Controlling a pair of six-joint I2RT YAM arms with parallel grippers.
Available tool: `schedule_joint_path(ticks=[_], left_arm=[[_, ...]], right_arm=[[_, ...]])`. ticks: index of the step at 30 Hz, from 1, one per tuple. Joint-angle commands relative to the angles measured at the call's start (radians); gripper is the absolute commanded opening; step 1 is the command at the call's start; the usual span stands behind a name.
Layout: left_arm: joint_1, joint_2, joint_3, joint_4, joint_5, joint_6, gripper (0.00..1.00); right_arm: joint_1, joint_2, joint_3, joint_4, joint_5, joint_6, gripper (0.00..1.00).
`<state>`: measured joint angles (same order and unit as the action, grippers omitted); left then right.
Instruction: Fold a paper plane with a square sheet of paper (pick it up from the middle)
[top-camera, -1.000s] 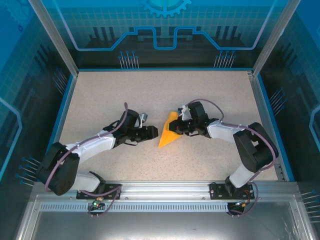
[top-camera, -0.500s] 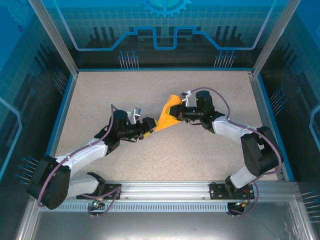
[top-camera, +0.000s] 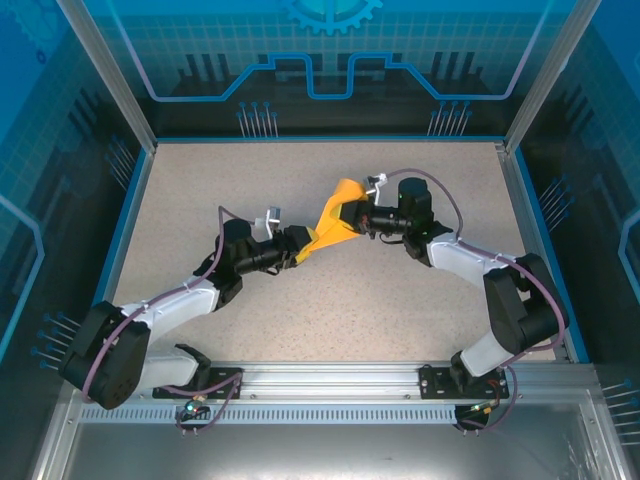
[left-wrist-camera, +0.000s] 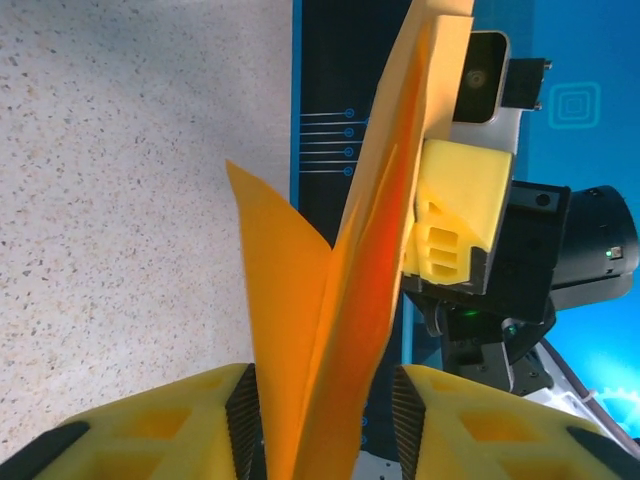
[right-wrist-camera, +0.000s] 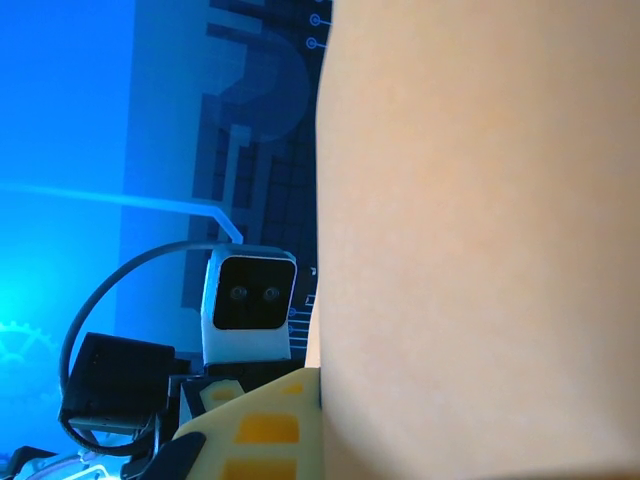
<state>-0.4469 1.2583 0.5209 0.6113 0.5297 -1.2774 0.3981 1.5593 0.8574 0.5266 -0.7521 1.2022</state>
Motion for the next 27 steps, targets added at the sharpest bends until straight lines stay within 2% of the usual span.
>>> schedule_joint_path(ticks=[1,4,10,17,27], left_arm=[[0.007,0.004,0.018,0.055,0.031,-0.021,0.4],[0.007,0.004,0.026,0.053,0.039,-0.02,0.32],[0.008,0.009,0.038,0.044,0.053,-0.008,0.25],[0.009,0.016,0.041,0.039,0.06,-0.001,0.1],[0.008,0.011,0.044,0.007,0.057,0.025,0.04]], right_arm=[[-0.021,-0.027,-0.021,0.054,-0.03,0.029,0.04],[-0.023,-0.024,-0.024,0.065,-0.031,0.037,0.04],[-0.028,-0.015,-0.036,0.083,-0.033,0.048,0.04],[-0.034,0.002,-0.048,0.108,-0.035,0.064,0.04],[-0.035,0.008,-0.053,0.111,-0.038,0.062,0.04]])
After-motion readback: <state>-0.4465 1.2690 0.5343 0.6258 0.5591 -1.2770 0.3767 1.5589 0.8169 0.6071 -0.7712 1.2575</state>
